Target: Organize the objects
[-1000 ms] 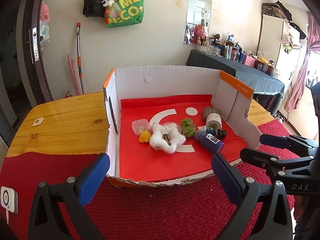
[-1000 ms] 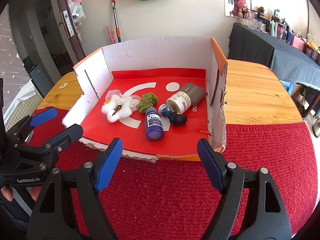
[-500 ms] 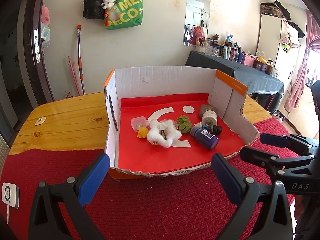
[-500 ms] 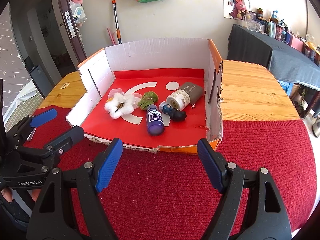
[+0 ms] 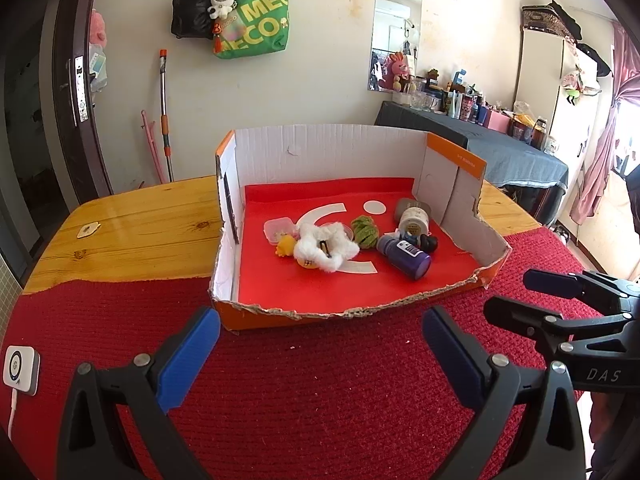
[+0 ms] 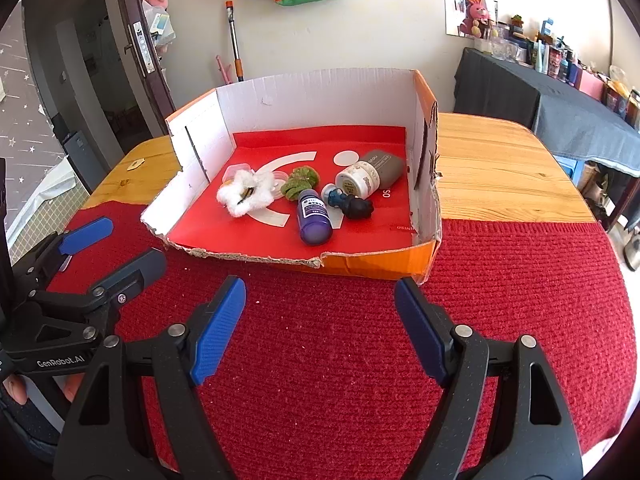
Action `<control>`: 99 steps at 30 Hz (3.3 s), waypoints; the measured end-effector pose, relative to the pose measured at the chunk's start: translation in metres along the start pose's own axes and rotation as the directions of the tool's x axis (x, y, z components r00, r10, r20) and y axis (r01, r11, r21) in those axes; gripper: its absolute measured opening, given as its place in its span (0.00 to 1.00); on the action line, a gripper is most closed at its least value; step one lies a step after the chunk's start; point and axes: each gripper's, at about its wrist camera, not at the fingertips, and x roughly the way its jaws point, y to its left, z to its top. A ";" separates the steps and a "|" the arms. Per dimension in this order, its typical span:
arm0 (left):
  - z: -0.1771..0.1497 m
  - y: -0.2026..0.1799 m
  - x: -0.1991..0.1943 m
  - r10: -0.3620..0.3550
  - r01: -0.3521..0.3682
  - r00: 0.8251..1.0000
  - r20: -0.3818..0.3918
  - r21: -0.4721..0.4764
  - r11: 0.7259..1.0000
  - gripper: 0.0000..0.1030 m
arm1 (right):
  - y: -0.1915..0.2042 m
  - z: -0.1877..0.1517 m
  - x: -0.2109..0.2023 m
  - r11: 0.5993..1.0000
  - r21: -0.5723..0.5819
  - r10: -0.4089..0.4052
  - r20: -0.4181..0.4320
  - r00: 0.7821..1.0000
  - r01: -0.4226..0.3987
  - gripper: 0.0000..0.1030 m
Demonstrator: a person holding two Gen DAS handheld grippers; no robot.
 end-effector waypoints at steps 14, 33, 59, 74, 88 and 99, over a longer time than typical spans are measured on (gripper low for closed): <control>-0.022 -0.001 -0.002 0.011 -0.011 1.000 -0.016 -0.008 1.000 1.00 | -0.003 -0.024 0.004 1.000 0.013 -0.003 -0.027 1.000 0.003 0.74; -0.042 0.001 0.019 0.026 -0.031 0.995 -0.101 -0.042 0.999 1.00 | -0.010 -0.043 0.030 1.000 0.021 -0.020 -0.085 0.996 0.021 0.74; -0.051 0.012 0.040 0.043 -0.060 0.984 -0.172 -0.091 0.994 1.00 | -0.007 -0.050 0.038 0.998 -0.017 -0.053 0.000 0.999 0.053 0.82; -0.053 0.007 0.044 0.070 -0.081 0.978 -0.196 -0.053 0.995 1.00 | -0.007 -0.052 0.038 0.998 -0.015 -0.055 0.020 0.998 0.055 0.83; -0.053 0.009 0.041 0.053 -0.065 0.979 -0.198 -0.057 0.996 1.00 | -0.006 -0.053 0.038 0.998 -0.019 -0.061 0.020 0.998 0.061 0.83; -0.053 0.009 0.041 0.050 -0.063 0.979 -0.197 -0.060 0.996 1.00 | -0.006 -0.053 0.039 0.997 -0.025 -0.068 0.018 0.998 0.068 0.83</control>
